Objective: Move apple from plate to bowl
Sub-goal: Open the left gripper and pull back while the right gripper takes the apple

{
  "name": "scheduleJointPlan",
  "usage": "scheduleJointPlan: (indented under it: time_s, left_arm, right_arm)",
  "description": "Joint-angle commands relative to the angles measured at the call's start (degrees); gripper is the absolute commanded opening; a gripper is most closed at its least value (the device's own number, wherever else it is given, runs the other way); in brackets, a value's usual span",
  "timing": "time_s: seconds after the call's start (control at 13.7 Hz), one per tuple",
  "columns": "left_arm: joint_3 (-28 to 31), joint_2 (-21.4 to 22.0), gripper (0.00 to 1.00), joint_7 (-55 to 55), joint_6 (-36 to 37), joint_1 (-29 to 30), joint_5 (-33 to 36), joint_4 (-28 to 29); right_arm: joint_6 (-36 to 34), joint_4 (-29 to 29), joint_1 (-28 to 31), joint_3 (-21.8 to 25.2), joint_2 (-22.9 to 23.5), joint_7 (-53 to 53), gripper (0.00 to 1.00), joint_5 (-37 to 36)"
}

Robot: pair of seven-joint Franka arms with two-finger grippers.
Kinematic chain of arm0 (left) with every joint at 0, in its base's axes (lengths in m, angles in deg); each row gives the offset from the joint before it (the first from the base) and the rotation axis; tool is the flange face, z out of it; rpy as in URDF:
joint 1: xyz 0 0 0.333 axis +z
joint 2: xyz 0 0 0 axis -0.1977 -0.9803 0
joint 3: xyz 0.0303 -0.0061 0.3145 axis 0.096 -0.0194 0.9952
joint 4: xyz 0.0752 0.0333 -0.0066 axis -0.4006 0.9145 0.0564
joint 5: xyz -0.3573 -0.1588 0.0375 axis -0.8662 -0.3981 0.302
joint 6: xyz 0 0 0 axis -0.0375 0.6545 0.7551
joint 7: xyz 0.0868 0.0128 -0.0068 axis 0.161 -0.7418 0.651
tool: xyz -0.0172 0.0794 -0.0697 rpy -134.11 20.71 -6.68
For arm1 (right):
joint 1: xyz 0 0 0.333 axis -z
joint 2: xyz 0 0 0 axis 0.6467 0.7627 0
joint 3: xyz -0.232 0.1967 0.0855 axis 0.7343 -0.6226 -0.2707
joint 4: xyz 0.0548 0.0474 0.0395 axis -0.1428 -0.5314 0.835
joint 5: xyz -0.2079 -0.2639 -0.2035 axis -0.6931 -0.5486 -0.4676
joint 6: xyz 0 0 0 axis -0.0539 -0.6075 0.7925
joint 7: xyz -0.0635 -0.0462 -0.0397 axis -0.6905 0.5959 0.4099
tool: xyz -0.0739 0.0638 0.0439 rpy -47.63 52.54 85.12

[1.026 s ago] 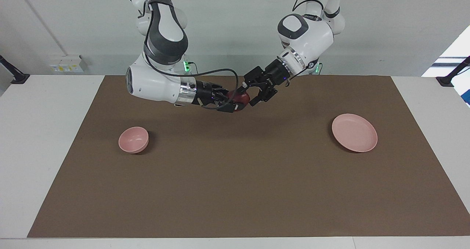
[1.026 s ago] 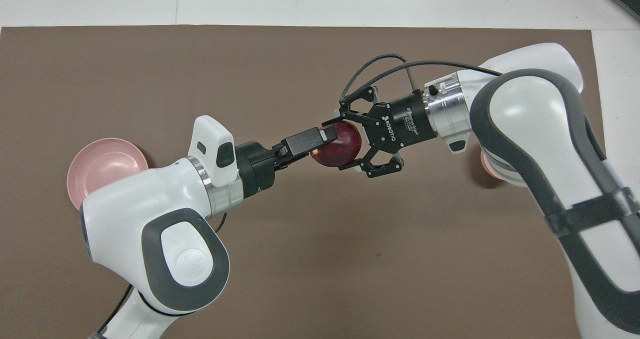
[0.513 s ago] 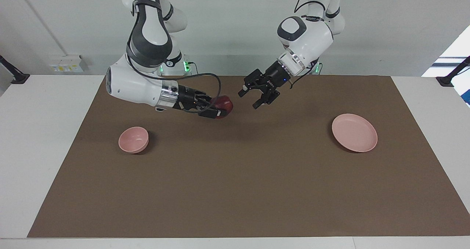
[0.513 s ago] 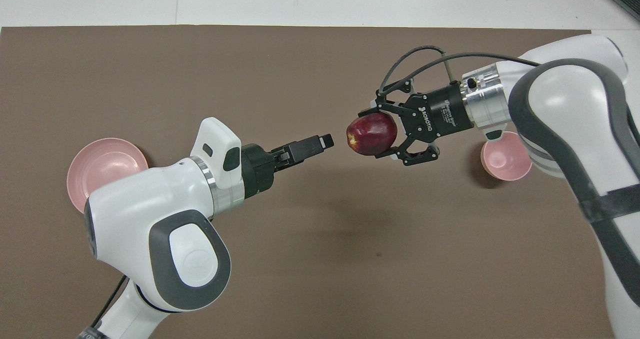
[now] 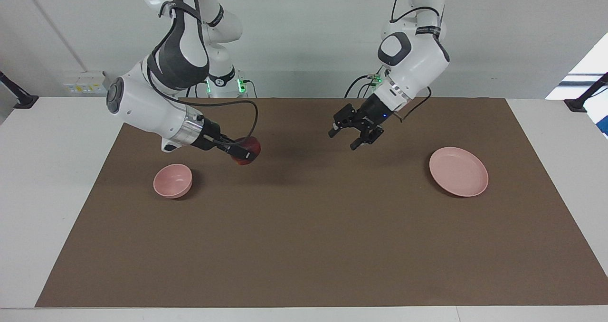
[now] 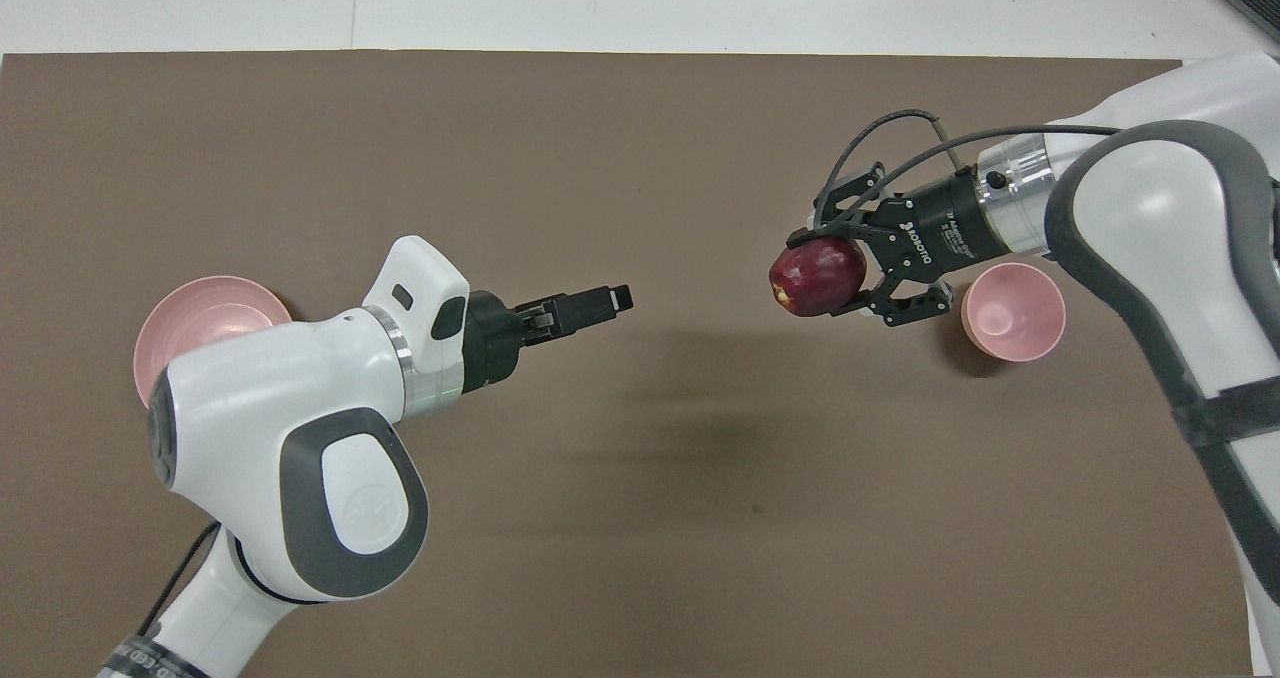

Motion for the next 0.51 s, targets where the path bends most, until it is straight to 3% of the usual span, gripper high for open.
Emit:
scheduleJointPlan:
  time_s: [0.0,0.15,0.44]
  left_arm:
    - [4.9,1.5,1.0,1.0,7.6,0.5,12.3,0.7]
    - [9.3,1.1,1.0,1.0,13.1,0.5,24.2,-0.5]
    - [16.8,0.3,1.0,0.9,17.2,0.5,41.6,-4.2]
  right_arm:
    - [0.2,-0.3,0.8,-0.3,-1.0,-7.7,0.0,-10.8]
    - [1.4,-1.4,1.0,-0.3,-1.5,-12.9,0.0,-18.0]
    - [13.3,-11.8,2.2,-0.3,-5.7,-24.8,0.0,-32.0]
